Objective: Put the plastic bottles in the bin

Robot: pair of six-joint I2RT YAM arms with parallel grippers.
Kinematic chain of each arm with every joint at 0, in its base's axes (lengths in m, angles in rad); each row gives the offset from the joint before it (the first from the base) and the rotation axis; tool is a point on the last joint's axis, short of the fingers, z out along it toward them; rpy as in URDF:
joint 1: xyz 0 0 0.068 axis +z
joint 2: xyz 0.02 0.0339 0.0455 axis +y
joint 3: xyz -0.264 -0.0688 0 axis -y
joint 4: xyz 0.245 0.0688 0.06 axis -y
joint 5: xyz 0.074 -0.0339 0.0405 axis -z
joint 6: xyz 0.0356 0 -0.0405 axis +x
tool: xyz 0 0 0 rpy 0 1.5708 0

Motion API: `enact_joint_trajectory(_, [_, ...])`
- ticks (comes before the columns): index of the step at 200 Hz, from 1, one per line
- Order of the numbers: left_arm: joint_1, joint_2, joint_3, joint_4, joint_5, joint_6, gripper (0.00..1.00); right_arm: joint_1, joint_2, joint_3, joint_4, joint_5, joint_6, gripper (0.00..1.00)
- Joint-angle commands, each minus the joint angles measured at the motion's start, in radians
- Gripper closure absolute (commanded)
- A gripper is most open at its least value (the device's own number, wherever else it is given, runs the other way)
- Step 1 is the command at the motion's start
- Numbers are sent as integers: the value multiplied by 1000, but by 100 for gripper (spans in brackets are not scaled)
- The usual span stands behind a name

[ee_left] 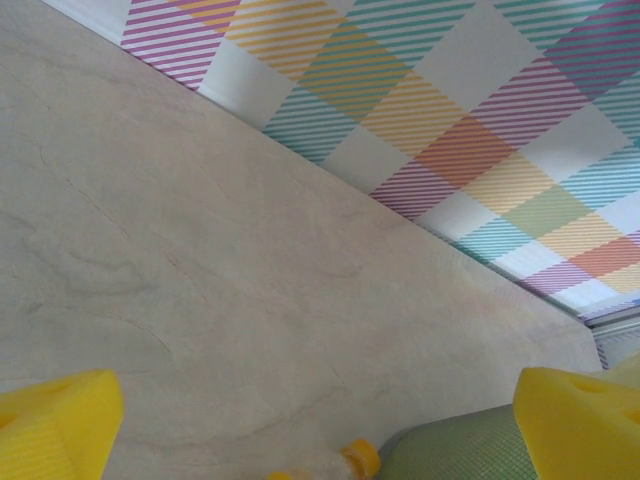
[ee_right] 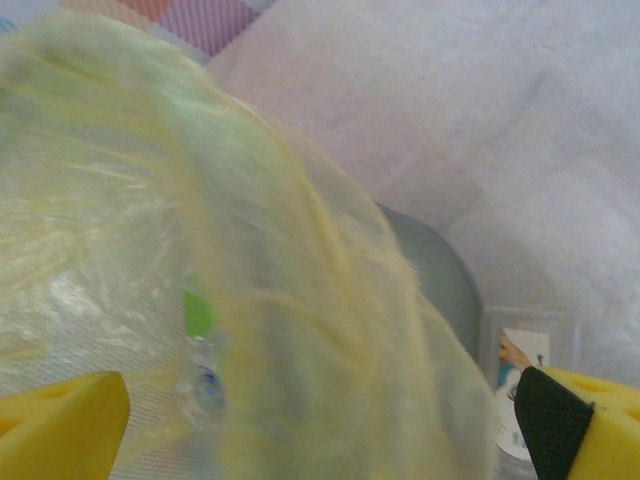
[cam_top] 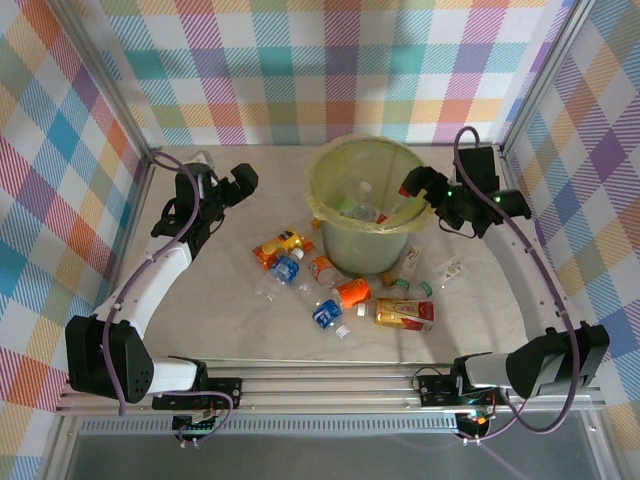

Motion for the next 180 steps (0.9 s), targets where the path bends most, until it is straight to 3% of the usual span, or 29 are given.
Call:
enact_joint_trajectory(1, [-10, -18, 29, -16, -12, 23, 0, -2, 29, 124, -15, -28, -58, 0])
enact_joint_trajectory(36, [-10, -40, 25, -28, -35, 36, 0, -2, 27, 289, -125, 78, -107, 0])
enact_joint_trajectory(72, [-10, -61, 23, -42, -78, 55, 0, -19, -63, 279, -247, 217, -109, 0])
enact_joint_trajectory(119, [-10, -58, 24, -41, -100, 66, 0, -136, -276, -7, -318, 230, -35, 0])
enact_joint_trajectory(180, [-10, -63, 13, -29, -116, 65, 0, -179, -358, -412, -200, 76, 60, 0])
